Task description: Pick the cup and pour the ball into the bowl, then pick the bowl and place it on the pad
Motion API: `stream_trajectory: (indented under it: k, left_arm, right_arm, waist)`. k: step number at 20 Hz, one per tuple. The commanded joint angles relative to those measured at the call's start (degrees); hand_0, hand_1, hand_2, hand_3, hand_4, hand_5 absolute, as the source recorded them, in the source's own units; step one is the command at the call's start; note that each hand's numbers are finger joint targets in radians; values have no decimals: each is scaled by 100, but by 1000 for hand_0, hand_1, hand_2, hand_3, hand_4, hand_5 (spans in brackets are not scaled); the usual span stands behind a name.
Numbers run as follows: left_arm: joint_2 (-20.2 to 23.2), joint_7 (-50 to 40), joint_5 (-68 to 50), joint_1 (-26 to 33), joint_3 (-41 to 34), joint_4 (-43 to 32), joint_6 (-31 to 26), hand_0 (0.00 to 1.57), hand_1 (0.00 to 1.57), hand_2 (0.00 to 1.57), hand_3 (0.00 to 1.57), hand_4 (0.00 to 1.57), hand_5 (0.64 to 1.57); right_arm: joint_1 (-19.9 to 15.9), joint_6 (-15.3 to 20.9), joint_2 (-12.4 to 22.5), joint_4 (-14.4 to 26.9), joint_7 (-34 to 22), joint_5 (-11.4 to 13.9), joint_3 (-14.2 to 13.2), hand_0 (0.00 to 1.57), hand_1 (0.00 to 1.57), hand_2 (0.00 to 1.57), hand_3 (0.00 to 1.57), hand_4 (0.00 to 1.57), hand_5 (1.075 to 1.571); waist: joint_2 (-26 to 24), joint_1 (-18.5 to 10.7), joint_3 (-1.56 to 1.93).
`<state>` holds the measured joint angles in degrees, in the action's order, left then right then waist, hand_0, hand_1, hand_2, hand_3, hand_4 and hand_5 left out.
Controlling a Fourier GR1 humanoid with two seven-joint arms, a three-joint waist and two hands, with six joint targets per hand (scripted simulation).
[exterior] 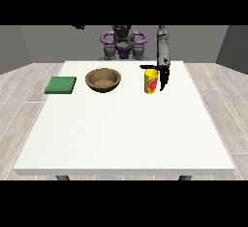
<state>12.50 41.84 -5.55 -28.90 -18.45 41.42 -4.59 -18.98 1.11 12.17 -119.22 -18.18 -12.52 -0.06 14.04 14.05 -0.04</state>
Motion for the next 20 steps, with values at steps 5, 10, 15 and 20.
stream_trajectory:
  k: [5, 10, 15, 20]
  left_arm:
    - [131, 614, -121, -542, -295, -924, 109, 0, 0, 0, 0, 0, 1439]
    - [335, 1610, 682, -192, -94, -867, 1472, 1322, 1322, 1571, 1571, 1025, 1487]
    - [312, 1575, 814, -164, 6, -1133, 1582, 1325, 1325, 1571, 1571, 1069, 1478]
    - [310, 168, 1561, -654, 714, -872, 2198, 1345, 1345, 1571, 1571, 1108, 1498]
  right_arm:
    - [-203, -310, 437, -629, -289, -585, -640, 0, 0, 0, 0, 0, 1566]
    - [-135, -411, 455, -744, -151, -789, -778, 0, 0, 0, 0, 0, 1560]
    - [141, -645, 626, -645, -142, -1262, -1327, 0, 0, 0, 0, 125, 1559]
    - [-22, -509, 759, 216, -642, -1298, -1368, 0, 0, 0, 0, 177, 1558]
  waist:
    - [488, 337, -3]
    - [817, 513, -3]
    - [471, 476, 3]
    - [-612, 5, 10]
